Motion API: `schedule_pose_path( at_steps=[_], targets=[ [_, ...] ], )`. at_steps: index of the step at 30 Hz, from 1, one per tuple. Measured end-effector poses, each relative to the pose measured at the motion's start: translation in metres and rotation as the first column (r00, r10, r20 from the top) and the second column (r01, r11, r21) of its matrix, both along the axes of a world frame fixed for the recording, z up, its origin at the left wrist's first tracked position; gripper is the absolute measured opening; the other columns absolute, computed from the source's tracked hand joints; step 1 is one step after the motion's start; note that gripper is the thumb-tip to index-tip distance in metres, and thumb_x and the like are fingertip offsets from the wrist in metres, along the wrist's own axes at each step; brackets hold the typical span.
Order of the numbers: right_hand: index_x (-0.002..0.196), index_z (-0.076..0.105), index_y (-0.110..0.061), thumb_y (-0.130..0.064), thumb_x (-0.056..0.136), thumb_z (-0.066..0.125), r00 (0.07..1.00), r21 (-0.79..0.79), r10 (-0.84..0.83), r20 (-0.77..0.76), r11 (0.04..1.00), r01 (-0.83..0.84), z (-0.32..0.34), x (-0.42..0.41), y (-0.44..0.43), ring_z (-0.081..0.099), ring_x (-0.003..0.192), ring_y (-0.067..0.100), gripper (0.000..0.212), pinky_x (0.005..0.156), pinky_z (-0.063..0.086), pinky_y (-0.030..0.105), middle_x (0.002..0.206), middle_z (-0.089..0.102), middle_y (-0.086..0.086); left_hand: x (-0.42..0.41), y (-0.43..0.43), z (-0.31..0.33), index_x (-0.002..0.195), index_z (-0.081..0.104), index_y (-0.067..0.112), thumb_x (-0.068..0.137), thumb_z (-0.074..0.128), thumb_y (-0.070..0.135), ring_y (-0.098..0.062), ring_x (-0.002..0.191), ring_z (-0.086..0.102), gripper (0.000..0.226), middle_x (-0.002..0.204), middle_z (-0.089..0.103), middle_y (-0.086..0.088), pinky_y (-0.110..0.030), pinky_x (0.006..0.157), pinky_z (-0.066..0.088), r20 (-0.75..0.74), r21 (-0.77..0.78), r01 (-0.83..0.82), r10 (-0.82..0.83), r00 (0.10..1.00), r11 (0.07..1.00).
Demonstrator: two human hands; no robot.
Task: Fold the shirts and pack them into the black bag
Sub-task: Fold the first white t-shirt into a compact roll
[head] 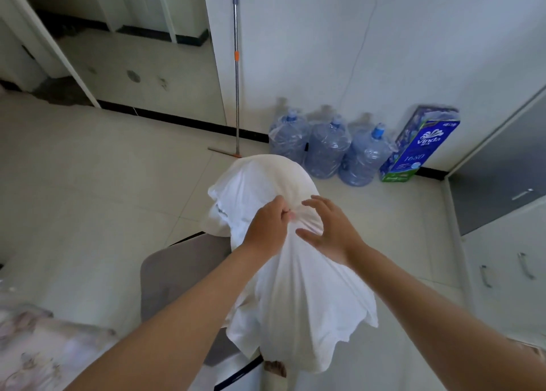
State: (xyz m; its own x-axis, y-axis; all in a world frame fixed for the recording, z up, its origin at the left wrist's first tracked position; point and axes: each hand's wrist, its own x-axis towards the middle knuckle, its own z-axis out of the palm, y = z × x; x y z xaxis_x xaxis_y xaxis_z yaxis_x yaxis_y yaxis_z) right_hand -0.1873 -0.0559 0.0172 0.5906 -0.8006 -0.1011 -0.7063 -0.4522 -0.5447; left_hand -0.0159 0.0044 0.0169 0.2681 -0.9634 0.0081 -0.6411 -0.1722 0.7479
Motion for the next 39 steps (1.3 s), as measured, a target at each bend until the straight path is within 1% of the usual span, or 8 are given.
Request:
schedule_pose_path(
  at_steps=[5, 12, 15, 19, 21, 24, 32, 39],
  targets=[
    [0.107, 0.066, -0.019, -0.038, 0.093, 0.062, 0.993, -0.187, -0.086, -0.079, 0.980, 0.070, 0.000, 0.012, 0.002, 0.062, 0.106, 0.032, 0.024, 0.087, 0.047, 0.038, 0.112, 0.068, 0.005, 0.012, -0.009, 0.049, 0.093, 0.043, 0.009, 0.104, 0.040, 0.019, -0.008, 0.061, 0.040, 0.015, 0.072, 0.045, 0.005, -0.024, 0.060, 0.032, -0.356, -0.047, -0.395, 0.354, 0.865, 0.917],
    [0.088, 0.054, -0.022, -0.012, 0.096, 0.046, 0.899, 0.027, -0.187, 0.395, 0.981, 0.192, 0.053, 0.055, 0.005, 0.056, 0.074, 0.013, 0.015, 0.065, 0.043, 0.028, 0.080, 0.062, -0.005, 0.035, 0.004, 0.035, 0.147, 0.025, 0.041, 0.072, 0.079, 0.052, -0.006, 0.126, 0.036, 0.093, 0.147, 0.031, 0.008, -0.022, 0.101, 0.034, -0.057, 0.149, 0.173, -0.166, 0.985, 0.974],
    [0.096, 0.059, -0.019, -0.012, 0.094, 0.054, 0.881, 0.121, -0.131, 0.454, 0.989, 0.085, 0.055, 0.063, 0.013, 0.057, 0.077, -0.001, 0.009, 0.067, 0.041, 0.014, 0.086, 0.061, -0.014, 0.029, 0.005, 0.028, 0.119, 0.059, 0.028, 0.094, 0.059, 0.022, -0.015, 0.102, 0.061, 0.026, 0.107, 0.065, 0.009, -0.018, 0.077, 0.045, -0.162, 0.153, 0.062, -0.037, 0.986, 0.986],
    [0.143, 0.034, -0.036, -0.045, 0.078, 0.073, 0.995, -0.039, 0.031, -0.096, 0.999, -0.034, 0.020, 0.039, 0.005, 0.037, 0.133, 0.018, 0.077, 0.111, 0.031, 0.035, 0.145, 0.039, -0.002, 0.049, 0.028, 0.055, 0.101, 0.064, 0.023, 0.093, 0.038, 0.000, -0.013, 0.081, 0.059, 0.035, 0.088, 0.065, 0.007, -0.017, 0.064, 0.042, -0.185, 0.121, -0.032, 0.054, 0.981, 0.992],
    [0.145, 0.035, -0.039, -0.048, 0.087, 0.065, 0.952, -0.045, 0.015, -0.306, 0.999, -0.030, 0.008, 0.035, 0.006, 0.021, 0.147, 0.030, 0.067, 0.118, 0.019, 0.050, 0.157, 0.026, 0.004, 0.066, 0.045, 0.072, 0.098, 0.064, 0.022, 0.088, 0.037, -0.003, -0.016, 0.082, 0.060, 0.038, 0.088, 0.066, 0.002, -0.021, 0.068, 0.044, -0.172, 0.125, -0.021, 0.043, 0.984, 0.992],
    [0.114, 0.059, -0.027, -0.022, 0.097, 0.050, 0.997, -0.047, -0.062, -0.055, 0.997, 0.060, 0.021, 0.054, 0.015, 0.054, 0.120, 0.032, 0.020, 0.105, 0.036, 0.047, 0.116, 0.061, 0.000, 0.084, 0.076, 0.095, 0.099, 0.065, 0.024, 0.084, 0.036, -0.002, -0.027, 0.084, 0.062, 0.041, 0.089, 0.067, -0.001, -0.036, 0.069, 0.048, -0.103, 0.130, 0.009, 0.005, 0.995, 0.991],
    [0.093, 0.051, -0.028, -0.015, 0.087, 0.053, 0.945, -0.044, 0.207, 0.254, 0.978, -0.202, 0.139, 0.161, 0.118, 0.061, 0.083, 0.025, 0.015, 0.071, 0.049, 0.037, 0.086, 0.062, -0.005, 0.136, 0.222, 0.158, 0.110, 0.055, 0.038, 0.090, 0.057, 0.044, -0.010, 0.090, 0.056, 0.021, 0.103, 0.057, 0.012, -0.029, 0.075, 0.047, 0.131, -0.183, -0.280, 0.306, 0.943, 0.942],
    [0.123, 0.048, -0.032, -0.023, 0.081, 0.064, 0.780, 0.132, 0.495, 0.383, 0.807, -0.576, 0.210, 0.239, 0.273, 0.059, 0.098, 0.008, 0.046, 0.075, 0.045, 0.025, 0.109, 0.061, -0.011, 0.189, 0.402, 0.189, 0.107, 0.065, 0.017, 0.098, 0.051, 0.030, -0.024, 0.091, 0.062, 0.021, 0.097, 0.068, -0.003, -0.034, 0.075, 0.046, 0.037, -0.200, -0.613, 0.631, 0.775, 0.764]
  ],
)
